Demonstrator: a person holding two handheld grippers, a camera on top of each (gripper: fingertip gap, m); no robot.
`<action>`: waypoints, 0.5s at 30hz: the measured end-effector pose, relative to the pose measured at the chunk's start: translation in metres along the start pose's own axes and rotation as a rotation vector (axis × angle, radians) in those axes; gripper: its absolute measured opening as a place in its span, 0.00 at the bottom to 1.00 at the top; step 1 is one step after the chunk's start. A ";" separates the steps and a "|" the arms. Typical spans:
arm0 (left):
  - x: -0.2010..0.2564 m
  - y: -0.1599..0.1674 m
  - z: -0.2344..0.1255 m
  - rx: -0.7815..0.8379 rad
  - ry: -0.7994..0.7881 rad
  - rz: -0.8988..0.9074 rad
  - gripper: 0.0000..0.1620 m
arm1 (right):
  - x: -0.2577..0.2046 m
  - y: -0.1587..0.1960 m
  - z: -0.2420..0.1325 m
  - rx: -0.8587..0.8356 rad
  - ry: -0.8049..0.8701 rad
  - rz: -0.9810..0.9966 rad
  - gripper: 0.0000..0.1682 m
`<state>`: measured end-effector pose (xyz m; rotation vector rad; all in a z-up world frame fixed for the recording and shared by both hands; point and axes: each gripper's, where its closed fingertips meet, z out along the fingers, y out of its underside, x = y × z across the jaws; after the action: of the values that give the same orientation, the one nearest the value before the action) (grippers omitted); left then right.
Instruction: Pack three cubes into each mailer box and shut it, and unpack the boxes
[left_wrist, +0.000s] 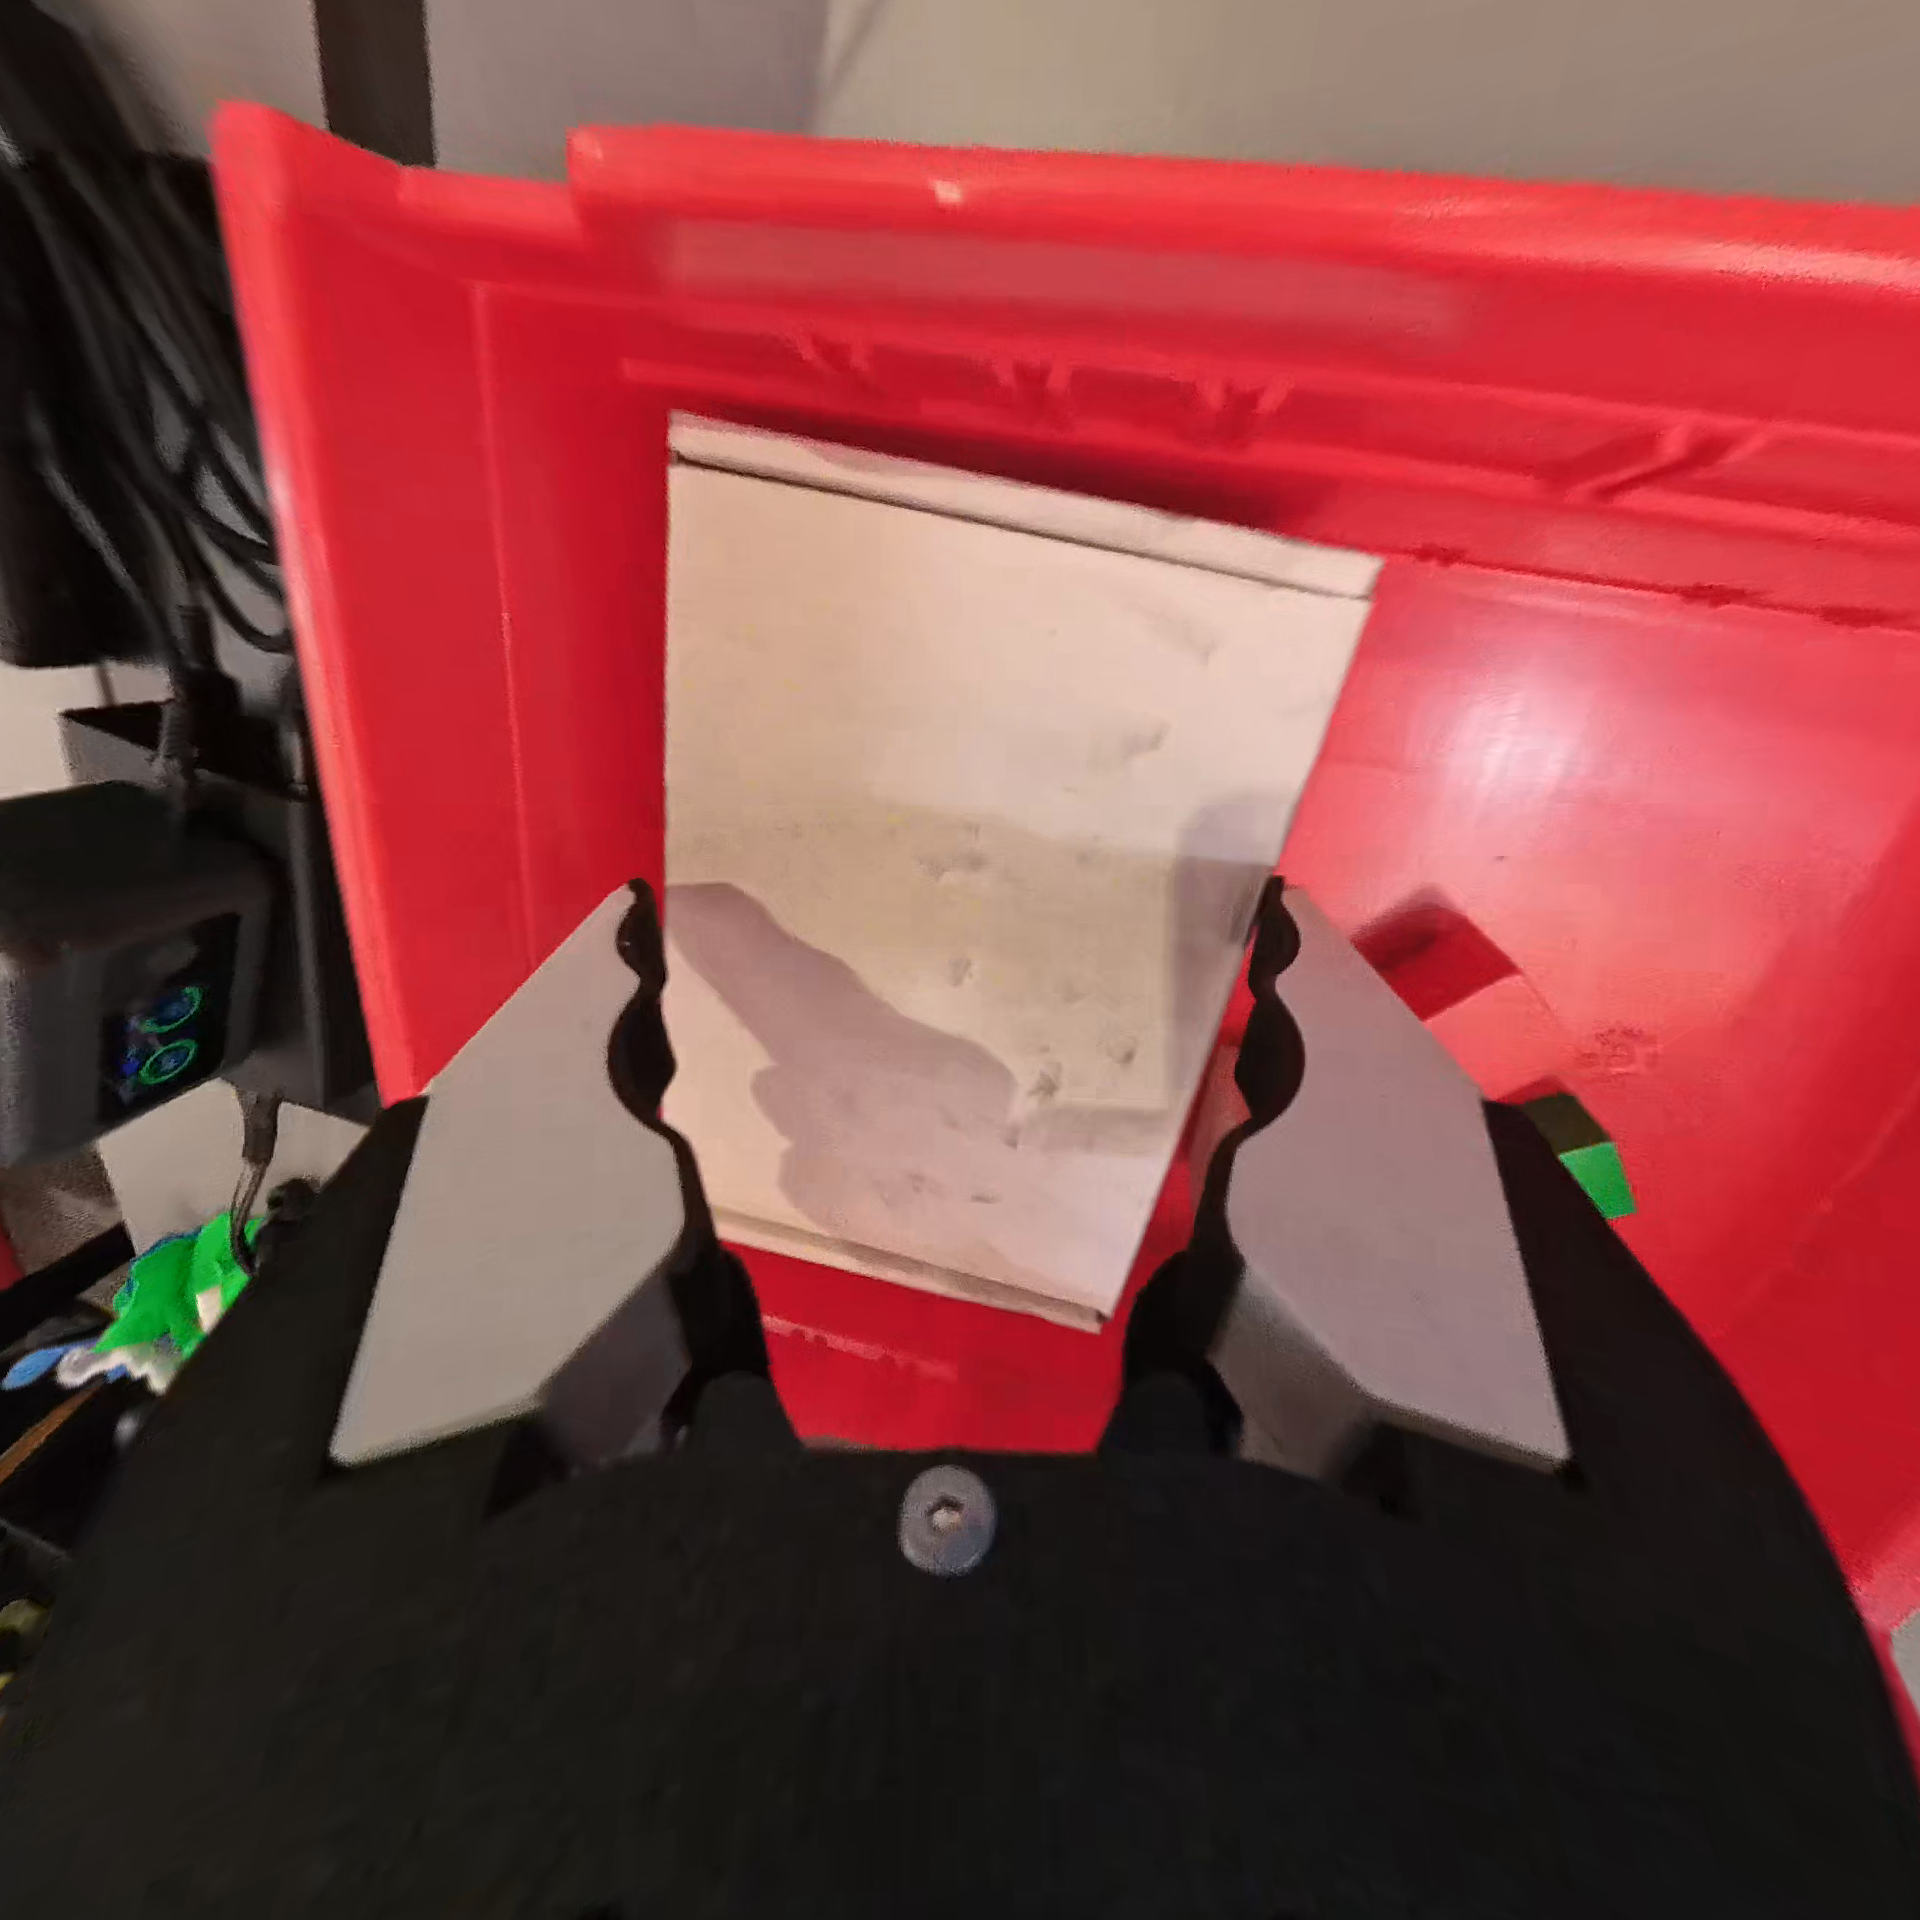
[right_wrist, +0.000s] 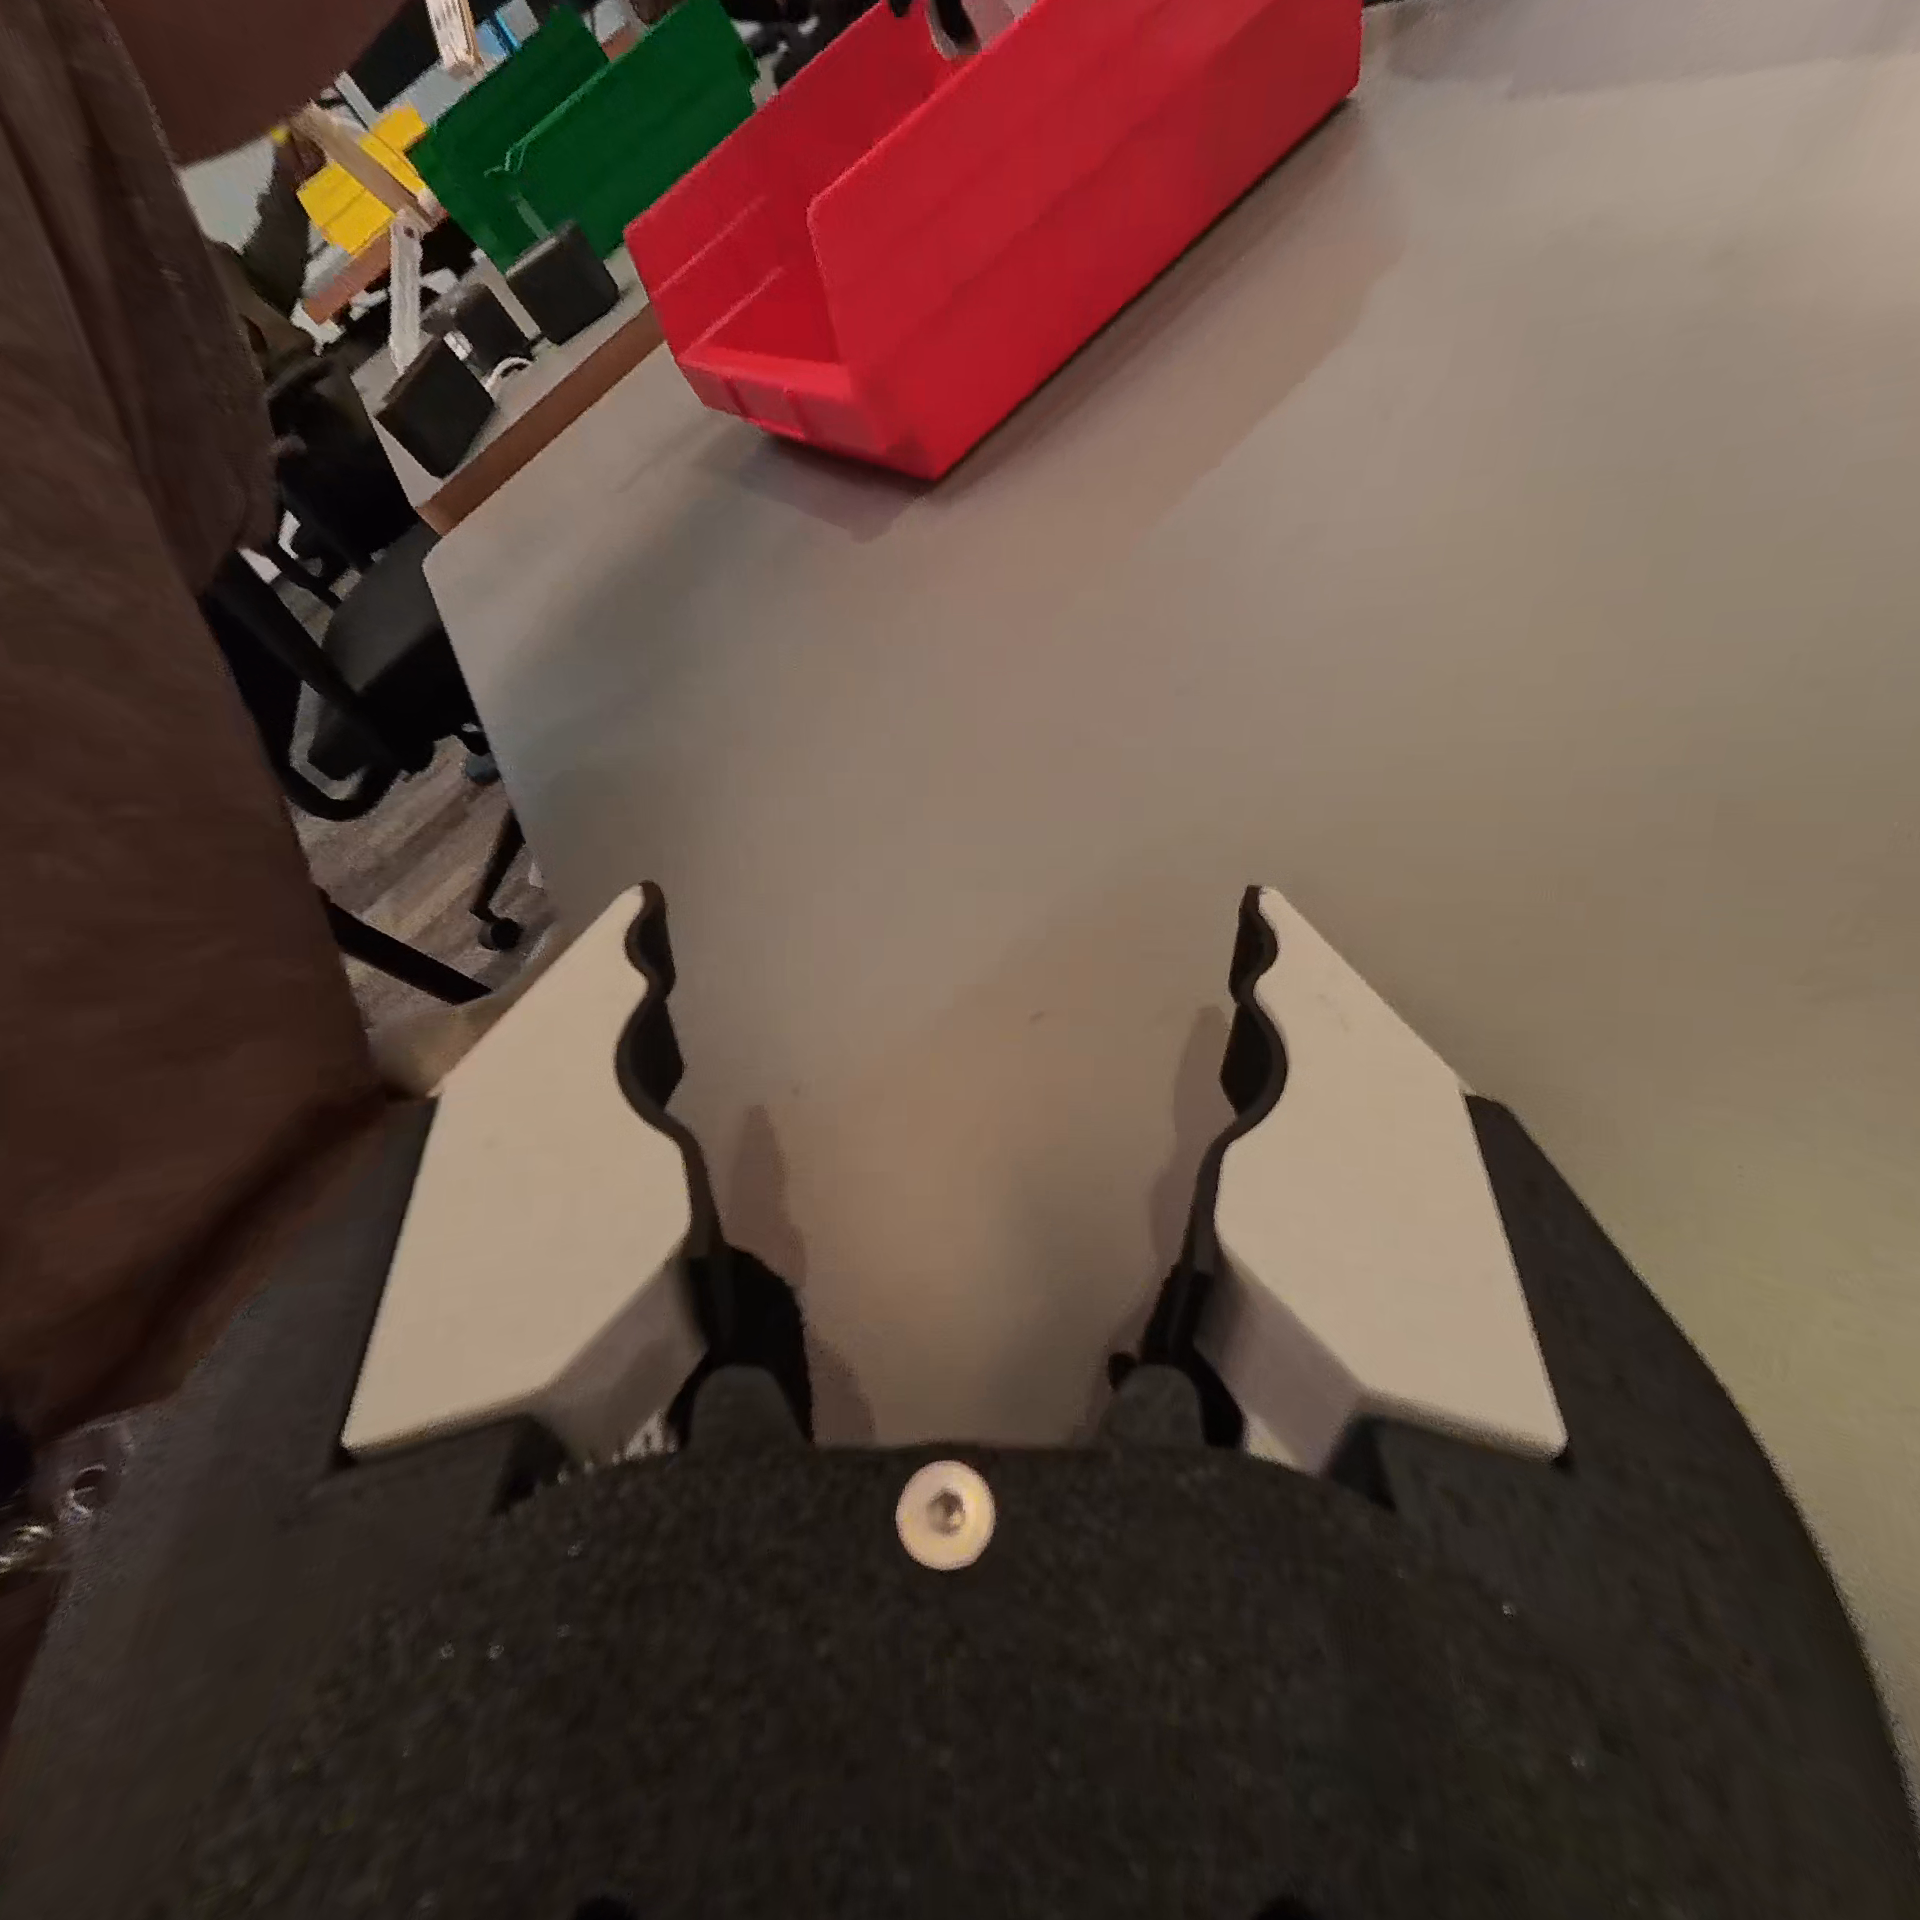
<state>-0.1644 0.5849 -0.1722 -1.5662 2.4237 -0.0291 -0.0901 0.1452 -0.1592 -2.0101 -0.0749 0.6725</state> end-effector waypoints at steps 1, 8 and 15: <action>-0.001 0.002 0.005 -0.020 0.011 0.010 0.71 | 0.001 -0.002 0.000 0.008 -0.010 0.016 0.64; -0.002 0.002 0.018 -0.018 -0.018 0.087 0.72 | -0.003 0.002 0.006 -0.016 -0.079 0.074 0.64; 0.008 0.011 0.005 -0.089 -0.039 0.094 0.70 | -0.010 -0.001 0.007 -0.017 -0.106 0.073 0.63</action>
<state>-0.1762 0.5830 -0.1805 -1.4726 2.4964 0.1263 -0.1019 0.1478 -0.1570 -2.0005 -0.0711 0.8271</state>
